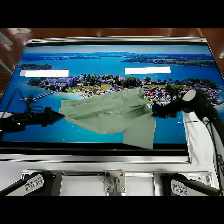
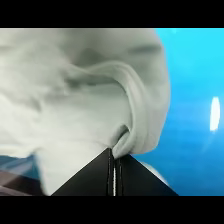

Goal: Fold the shirts.

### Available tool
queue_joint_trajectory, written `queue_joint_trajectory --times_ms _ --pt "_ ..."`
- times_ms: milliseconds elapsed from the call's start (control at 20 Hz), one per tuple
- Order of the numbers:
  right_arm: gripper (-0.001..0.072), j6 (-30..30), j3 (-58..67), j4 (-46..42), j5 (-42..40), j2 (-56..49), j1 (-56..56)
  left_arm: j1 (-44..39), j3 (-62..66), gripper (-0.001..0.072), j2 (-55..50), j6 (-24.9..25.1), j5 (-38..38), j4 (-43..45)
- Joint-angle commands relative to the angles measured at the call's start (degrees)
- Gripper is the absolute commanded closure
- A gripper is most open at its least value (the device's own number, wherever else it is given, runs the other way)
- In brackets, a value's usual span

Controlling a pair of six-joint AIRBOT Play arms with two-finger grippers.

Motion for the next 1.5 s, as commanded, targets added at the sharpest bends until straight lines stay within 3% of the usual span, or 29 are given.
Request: queue_joint_trajectory --times_ms 0,150,300,350,550,650,750,900,1000,1050,1200,1250,1350,1450 --pt "0.0647 -7.50 11.69 3.48 2.01 11.78 0.11 0.11 12.55 0.0675 10.08 -2.38 -0.17 -0.24" --pt "0.0646 -7.48 26.53 3.30 0.31 21.84 0.13 0.11 32.06 0.0674 21.07 -7.48 7.13 -0.22" --pt "0.0647 -6.38 41.35 -0.46 -0.76 29.31 0.11 0.11 50.14 0.0674 27.74 -7.65 15.76 1.42" --pt "0.0647 -5.01 44.83 -2.27 -1.55 31.01 0.11 0.11 54.90 0.0674 29.20 -10.14 17.35 3.10" --pt "0.0647 1.99 52.89 -10.23 -2.97 37.90 0.11 0.11 64.02 0.0674 34.82 -21.77 14.10 16.04" --pt "0.0647 3.65 53.13 -11.21 -2.73 41.46 0.11 0.11 64.13 0.0674 38.14 -25.66 11.39 24.55" --pt "0.0647 5.90 53.13 -11.30 -0.11 43.52 0.11 0.11 64.06 0.0674 39.67 -27.52 3.85 31.78" --pt "0.0647 6.38 53.11 -11.65 10.10 43.78 0.11 0.11 62.82 0.0673 39.65 -27.32 -12.79 33.68" --pt "0.0647 7.56 53.11 -11.65 19.02 41.99 0.11 0.11 58.62 0.0673 39.67 -27.26 -18.12 33.73" --pt "0.0647 8.07 53.07 -11.65 23.80 40.54 0.11 0.11 55.98 0.0673 39.74 -27.19 -19.02 33.73" --pt "0.0647 8.33 53.05 -11.69 36.52 34.05 0.11 0.11 46.56 0.0673 39.10 -19.19 -17.22 35.28" --pt "0.0647 8.59 53.05 -11.63 39.60 30.75 0.11 0.11 43.43 0.0673 38.16 -19.32 -15.93 36.61" --pt "0.0647 10.62 51.56 -10.95 42.38 24.20 0.11 0.09 37.03 0.0673 35.54 -19.32 -13.86 37.11" --pt "0.0647 10.78 46.86 -8.52 39.52 18.05 0.15 0.09 30.93 0.0673 31.65 -19.30 -10.45 37.09"
